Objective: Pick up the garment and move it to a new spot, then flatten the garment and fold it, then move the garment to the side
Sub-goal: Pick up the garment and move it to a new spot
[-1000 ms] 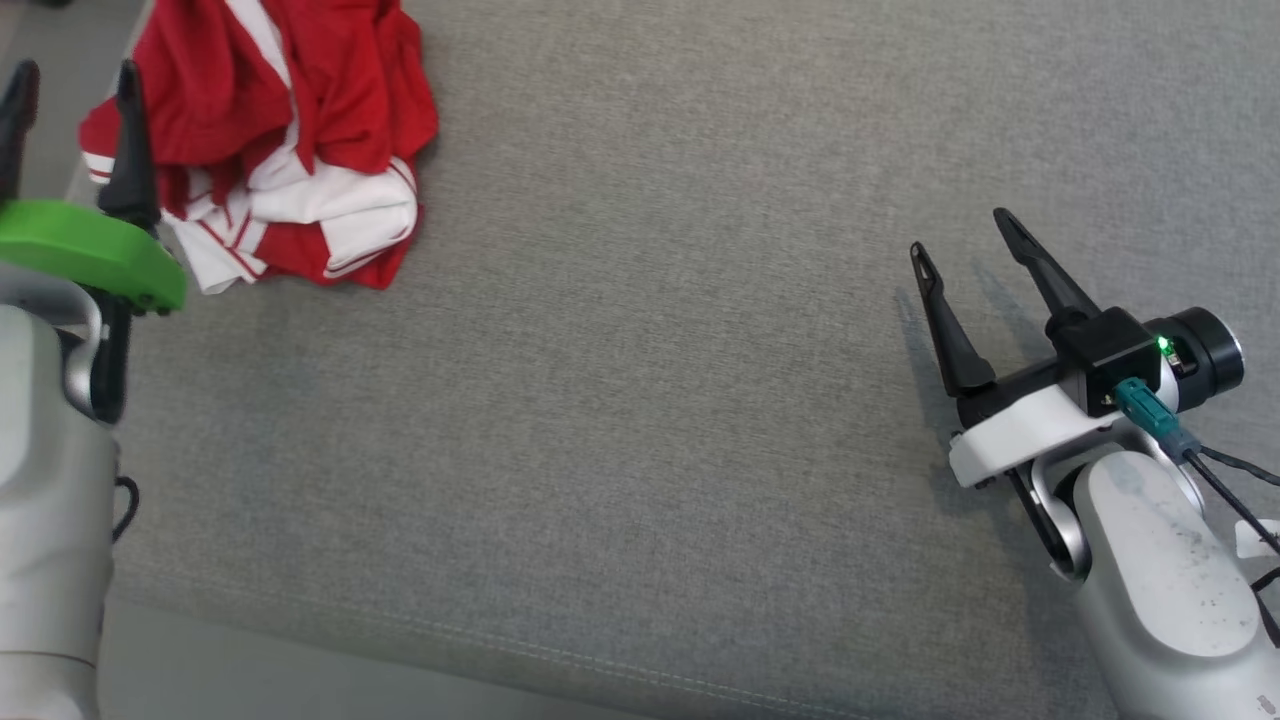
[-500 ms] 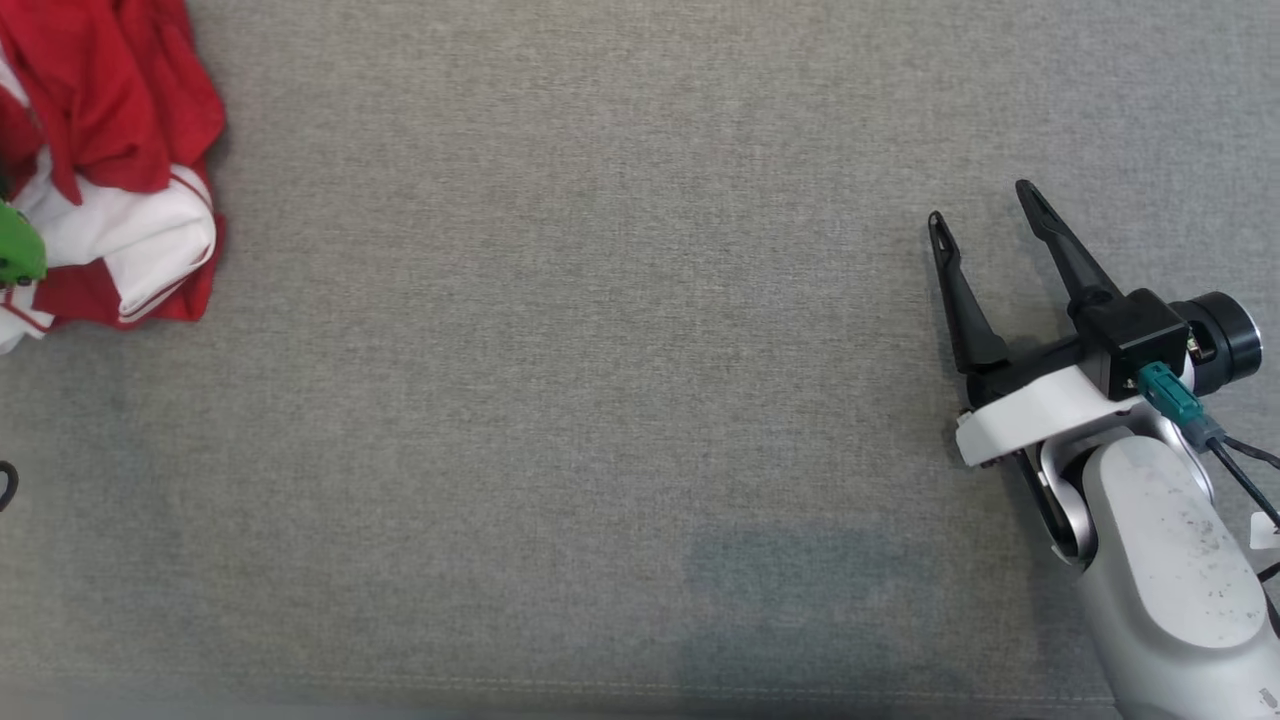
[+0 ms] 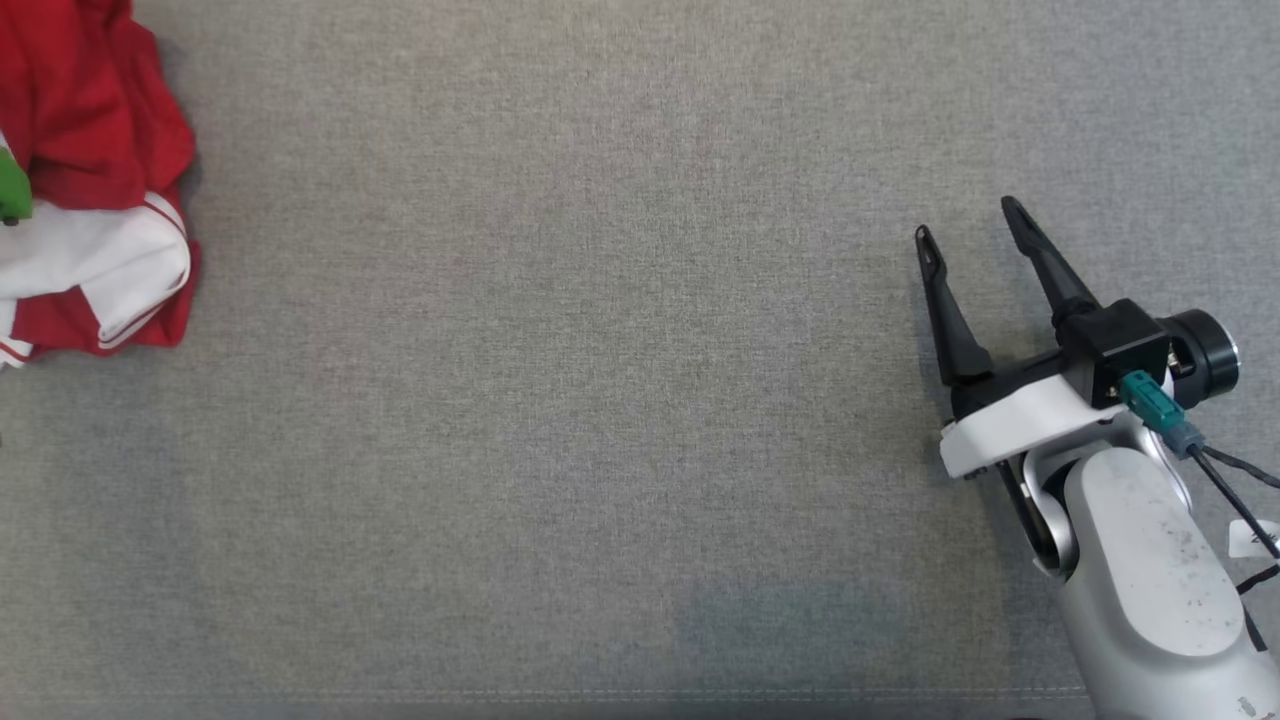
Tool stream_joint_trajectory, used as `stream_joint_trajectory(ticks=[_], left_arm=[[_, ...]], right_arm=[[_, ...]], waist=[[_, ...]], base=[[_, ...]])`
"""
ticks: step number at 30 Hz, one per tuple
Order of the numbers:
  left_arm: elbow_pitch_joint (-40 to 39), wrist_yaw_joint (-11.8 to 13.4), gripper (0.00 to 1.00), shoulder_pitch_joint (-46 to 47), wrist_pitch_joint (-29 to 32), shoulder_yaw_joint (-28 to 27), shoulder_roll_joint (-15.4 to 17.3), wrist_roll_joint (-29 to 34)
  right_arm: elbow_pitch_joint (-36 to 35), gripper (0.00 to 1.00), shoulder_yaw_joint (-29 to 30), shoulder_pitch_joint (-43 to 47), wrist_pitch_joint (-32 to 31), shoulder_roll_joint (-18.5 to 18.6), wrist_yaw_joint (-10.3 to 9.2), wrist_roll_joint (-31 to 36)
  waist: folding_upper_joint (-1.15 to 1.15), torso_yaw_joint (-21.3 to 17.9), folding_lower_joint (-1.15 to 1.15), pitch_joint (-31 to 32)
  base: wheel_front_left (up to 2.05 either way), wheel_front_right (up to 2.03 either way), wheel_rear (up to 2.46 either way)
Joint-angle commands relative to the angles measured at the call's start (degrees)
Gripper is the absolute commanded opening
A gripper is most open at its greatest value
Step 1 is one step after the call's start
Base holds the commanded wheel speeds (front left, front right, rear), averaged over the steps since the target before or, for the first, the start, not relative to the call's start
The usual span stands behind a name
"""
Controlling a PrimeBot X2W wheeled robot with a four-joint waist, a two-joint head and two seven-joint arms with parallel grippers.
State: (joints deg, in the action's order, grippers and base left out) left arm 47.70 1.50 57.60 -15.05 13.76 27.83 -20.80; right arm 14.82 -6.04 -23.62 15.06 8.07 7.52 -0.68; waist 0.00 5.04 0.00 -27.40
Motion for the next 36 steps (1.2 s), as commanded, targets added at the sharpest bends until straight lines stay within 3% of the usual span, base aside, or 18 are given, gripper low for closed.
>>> stream_joint_trajectory(ticks=[1, 10, 17, 22, 25, 31, 36], left_arm=[[-2.0, 0.1, 0.0, -1.5, -0.2, -0.3, 0.2, 1.2], [-18.9, -2.3, 0.0, -6.0, -0.2, -1.7, -3.9, 6.3], [-27.1, -5.4, 0.0, -11.1, -0.1, 0.5, -13.3, 7.0], [-28.3, -7.1, 0.0, -15.7, -0.1, 3.0, -20.9, 6.5], [-27.7, -7.8, 0.0, -18.1, -0.1, 4.8, -23.3, 6.9], [-22.4, -7.9, 0.0, -22.4, -0.1, 5.3, -24.2, 9.6], [-16.3, -7.4, 0.0, -26.3, -0.1, 3.8, -21.7, 13.2]], right_arm=[[0.3, 1.0, 0.0, 0.9, 0.2, -0.2, -0.06, -0.3], [1.6, 1.0, -0.4, 3.7, 0.2, -2.2, -0.06, -1.3], [2.1, 1.0, -0.3, 5.7, 0.2, -3.4, -0.06, -2.1], [2.1, 1.0, -0.3, 6.2, 0.2, -4.0, -0.06, -2.3], [2.1, 1.0, 0.1, 6.3, 0.2, -4.3, -0.06, -2.6], [2.0, 1.0, 0.6, 6.1, 0.2, -4.7, -0.06, -2.8], [2.0, 1.0, 1.5, 6.7, 0.2, -4.9, -0.06, -2.8]], waist=[[0.0, 0.3, 0.0, 2.5], [0.0, -1.9, 0.0, 10.1], [0.0, -5.6, 0.0, 14.1], [0.0, -9.3, 0.0, 14.9], [0.0, -11.5, 0.0, 14.5], [0.0, -15.4, 0.0, 13.3], [0.0, -16.4, 0.0, 13.3]], base=[[0.0, 0.0, 0.0], [0.0, 0.0, 0.0], [0.0, 0.0, 0.0], [0.0, 0.0, 0.0], [0.0, 0.0, 0.0], [0.0, 0.0, 0.0], [0.0, 0.0, 0.0]])
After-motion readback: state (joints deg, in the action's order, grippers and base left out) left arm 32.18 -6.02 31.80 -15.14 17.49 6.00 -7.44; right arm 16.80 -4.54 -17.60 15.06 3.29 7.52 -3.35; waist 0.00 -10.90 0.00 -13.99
